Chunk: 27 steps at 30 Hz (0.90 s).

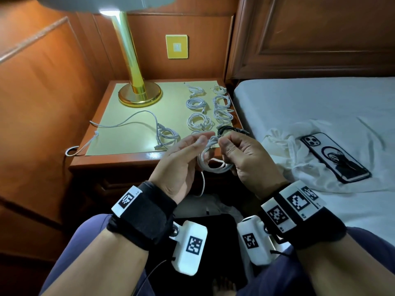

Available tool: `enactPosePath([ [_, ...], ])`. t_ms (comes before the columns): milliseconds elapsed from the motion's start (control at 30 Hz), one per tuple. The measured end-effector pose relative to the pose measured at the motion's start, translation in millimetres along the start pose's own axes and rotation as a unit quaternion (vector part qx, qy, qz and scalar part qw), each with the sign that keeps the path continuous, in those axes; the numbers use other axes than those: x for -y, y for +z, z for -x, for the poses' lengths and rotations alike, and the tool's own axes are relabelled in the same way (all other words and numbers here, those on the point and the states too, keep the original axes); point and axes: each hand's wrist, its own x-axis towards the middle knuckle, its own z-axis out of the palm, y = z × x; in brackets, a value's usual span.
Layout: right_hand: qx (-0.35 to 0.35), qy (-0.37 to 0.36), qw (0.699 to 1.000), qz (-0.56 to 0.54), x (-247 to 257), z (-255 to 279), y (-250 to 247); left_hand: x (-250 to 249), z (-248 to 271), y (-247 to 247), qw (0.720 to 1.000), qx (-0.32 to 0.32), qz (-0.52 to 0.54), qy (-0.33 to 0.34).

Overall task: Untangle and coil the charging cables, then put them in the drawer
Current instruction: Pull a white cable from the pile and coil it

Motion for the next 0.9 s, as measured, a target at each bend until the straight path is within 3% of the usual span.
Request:
enactPosePath([
  [100,-0.009,-0.005,1.0,0.004,-4,0,-1,3,0,3,0.993,0.005,-0.111,0.042],
  [200,-0.045,0.002,0.999,-0.009,-6,-2,-3,10,-1,0,0.954,-0.08,-0.27,0.105],
  [300,-0.068,-0.013,0.997,0.026,-5,-3,-4,13,-4,-4,0.918,-0.161,-0.332,0.149],
  [367,-0.082,-0.022,0.995,0.056,-3,-2,-5,13,-5,-5,0.917,-0.164,-0.33,0.152],
  [500,-0.12,0.006,0.992,0.034,-4,-4,-15,1,-1,0,0.976,-0.106,-0.172,0.081],
  [600,-0.148,0.005,0.989,-0.006,-1,-7,-23,-9,0,-10,0.986,-0.074,-0.143,0.054],
  [800,-0.188,-0.015,0.976,-0.112,9,-7,-34,-17,4,-32,0.946,-0.103,-0.286,0.11],
  [900,-0.198,-0.002,0.965,-0.171,10,-8,-35,-14,1,-38,0.9,-0.138,-0.38,0.161],
])
